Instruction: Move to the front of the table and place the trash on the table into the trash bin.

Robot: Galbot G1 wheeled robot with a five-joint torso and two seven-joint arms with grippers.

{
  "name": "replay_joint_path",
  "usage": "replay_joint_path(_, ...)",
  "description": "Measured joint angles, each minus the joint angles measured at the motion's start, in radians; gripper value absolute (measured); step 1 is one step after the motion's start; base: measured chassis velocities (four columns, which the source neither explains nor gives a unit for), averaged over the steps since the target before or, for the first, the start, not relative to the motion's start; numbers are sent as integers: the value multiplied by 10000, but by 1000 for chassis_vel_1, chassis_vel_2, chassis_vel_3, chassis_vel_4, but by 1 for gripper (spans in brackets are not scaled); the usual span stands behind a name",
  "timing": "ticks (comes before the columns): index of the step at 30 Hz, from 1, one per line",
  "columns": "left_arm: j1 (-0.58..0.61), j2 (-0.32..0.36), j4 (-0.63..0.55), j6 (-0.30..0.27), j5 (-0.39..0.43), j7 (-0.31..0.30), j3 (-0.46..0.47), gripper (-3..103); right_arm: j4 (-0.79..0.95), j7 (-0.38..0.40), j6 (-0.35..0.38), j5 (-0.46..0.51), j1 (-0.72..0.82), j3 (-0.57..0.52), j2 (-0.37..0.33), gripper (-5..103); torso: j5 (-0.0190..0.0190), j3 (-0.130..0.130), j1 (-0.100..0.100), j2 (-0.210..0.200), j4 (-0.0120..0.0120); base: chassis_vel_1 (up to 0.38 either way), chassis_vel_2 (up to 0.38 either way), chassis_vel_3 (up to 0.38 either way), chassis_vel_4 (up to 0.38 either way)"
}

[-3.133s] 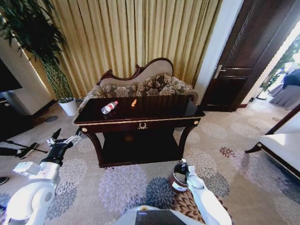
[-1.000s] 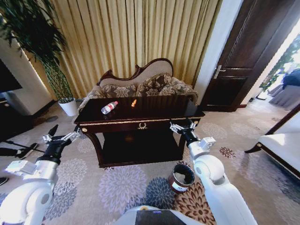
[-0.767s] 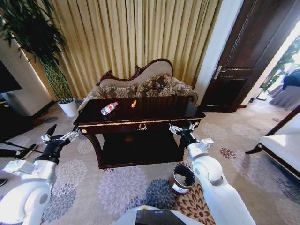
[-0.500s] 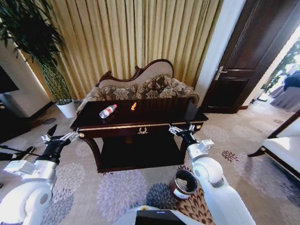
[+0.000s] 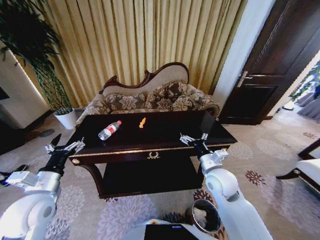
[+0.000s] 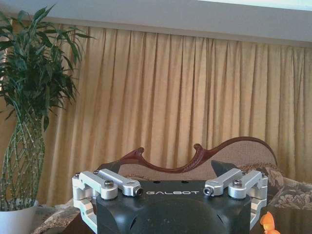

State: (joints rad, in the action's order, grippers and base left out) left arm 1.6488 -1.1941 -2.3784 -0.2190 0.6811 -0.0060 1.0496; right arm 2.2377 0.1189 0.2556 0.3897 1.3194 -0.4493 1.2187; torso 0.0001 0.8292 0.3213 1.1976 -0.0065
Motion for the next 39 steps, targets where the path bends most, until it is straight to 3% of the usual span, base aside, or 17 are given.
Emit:
replay_joint_path(11,-53,65,-83,-70,40,-63,18,100,-454,-1,308,293,-949,865,-427,100,0,-6,-15,10,3,0,0,0,0)
replay_joint_path(13,23,74,-120,-191,104,-170,234,100,-1276,-1,321,541,-1847,1468,-555,100,-1,-1,-4,3,-5,0,0,0,0)
replay_joint_path(21,93,9,-91,-216,113,-181,492,100,-2521,-2,767,1053,-3816,2425,-558,100,-3,-3,-7,4,2,0,0,0,0)
replay_joint_path(23,100,-80,-97,-276,39,-202,512,100,-2870,-1,1750,1651,-4627,2942,-602,100,0,-1,-6,3,-2,0,0,0,0)
replay_joint_path(24,100,-80,-97,-276,39,-202,512,100,-2870,-1,1750,1651,-4627,2942,-602,100,0,-1,-6,3,-2,0,0,0,0)
replay_joint_path(26,136,-141,-129,-348,-69,-245,488,100,-2907,-1,2822,2555,-5417,3438,-657,100,-1,-1,-5,3,-1,0,0,0,0)
replay_joint_path(27,136,-141,-129,-348,-69,-245,488,100,-2907,-1,2822,2555,-5417,3438,-657,100,-1,-1,-5,3,-1,0,0,0,0)
replay_joint_path(29,157,-216,-138,-373,-142,-262,470,100,-3028,-2,3515,3167,-6163,4117,-699,100,-1,-2,-6,3,0,0,0,0,0)
replay_joint_path(39,235,-519,-174,-373,-263,-265,722,100,-4298,-2,3915,3659,-8286,5651,-331,100,-1,-2,-6,3,0,0,0,0,0)
